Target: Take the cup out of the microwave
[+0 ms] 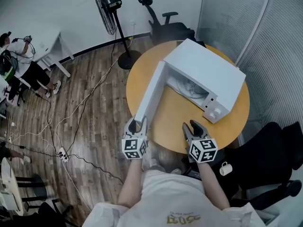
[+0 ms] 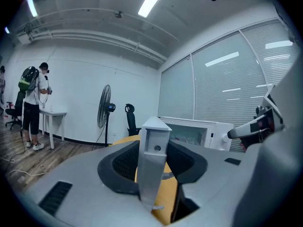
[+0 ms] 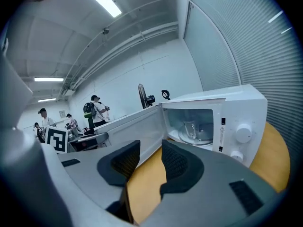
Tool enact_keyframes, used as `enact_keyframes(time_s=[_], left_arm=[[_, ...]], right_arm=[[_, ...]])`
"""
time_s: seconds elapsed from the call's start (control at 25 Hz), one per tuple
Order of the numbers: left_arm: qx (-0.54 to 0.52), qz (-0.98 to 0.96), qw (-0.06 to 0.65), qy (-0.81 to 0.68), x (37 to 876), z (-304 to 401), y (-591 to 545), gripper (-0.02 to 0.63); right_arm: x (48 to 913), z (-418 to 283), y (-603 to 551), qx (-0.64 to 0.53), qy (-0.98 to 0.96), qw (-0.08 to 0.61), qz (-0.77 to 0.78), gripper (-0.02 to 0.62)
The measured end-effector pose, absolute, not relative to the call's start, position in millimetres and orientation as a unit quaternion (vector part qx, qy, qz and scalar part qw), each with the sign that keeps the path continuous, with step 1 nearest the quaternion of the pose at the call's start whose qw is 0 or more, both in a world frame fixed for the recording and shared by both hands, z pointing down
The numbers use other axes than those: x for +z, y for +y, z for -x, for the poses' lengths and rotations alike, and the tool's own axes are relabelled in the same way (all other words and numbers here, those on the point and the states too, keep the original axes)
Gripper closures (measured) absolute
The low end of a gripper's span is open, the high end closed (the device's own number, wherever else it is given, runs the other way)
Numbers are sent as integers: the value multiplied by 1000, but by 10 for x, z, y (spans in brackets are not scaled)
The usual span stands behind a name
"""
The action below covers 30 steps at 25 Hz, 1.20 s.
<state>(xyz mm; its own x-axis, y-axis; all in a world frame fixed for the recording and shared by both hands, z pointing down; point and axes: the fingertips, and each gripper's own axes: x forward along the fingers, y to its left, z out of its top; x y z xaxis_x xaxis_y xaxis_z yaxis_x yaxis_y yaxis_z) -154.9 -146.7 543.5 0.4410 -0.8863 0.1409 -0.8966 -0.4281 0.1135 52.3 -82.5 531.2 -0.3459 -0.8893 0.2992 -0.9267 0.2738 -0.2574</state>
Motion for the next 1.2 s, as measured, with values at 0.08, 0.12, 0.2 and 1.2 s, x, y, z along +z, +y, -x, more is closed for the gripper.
enact_keyframes(time_s=[0.08,0.12,0.2,1.2], left_arm=[[32,-845,84,-528,5438,1603,-1514,423],[34,-846,83,-526,5440,1633,-1536,423],[36,-847,82,-523,5437,1711,-1569,423],[23,-862,72,-501,5437,1918,-1699,420]], right_arm=[[5362,-544,-896,197,-790,52,-578,456],[5391,-547,-928,200,-787,55,-581,456],[5425,-516,-983,200,-783,62,-585,456],[5637,-907,-1765,204,-738,75,-639,456]])
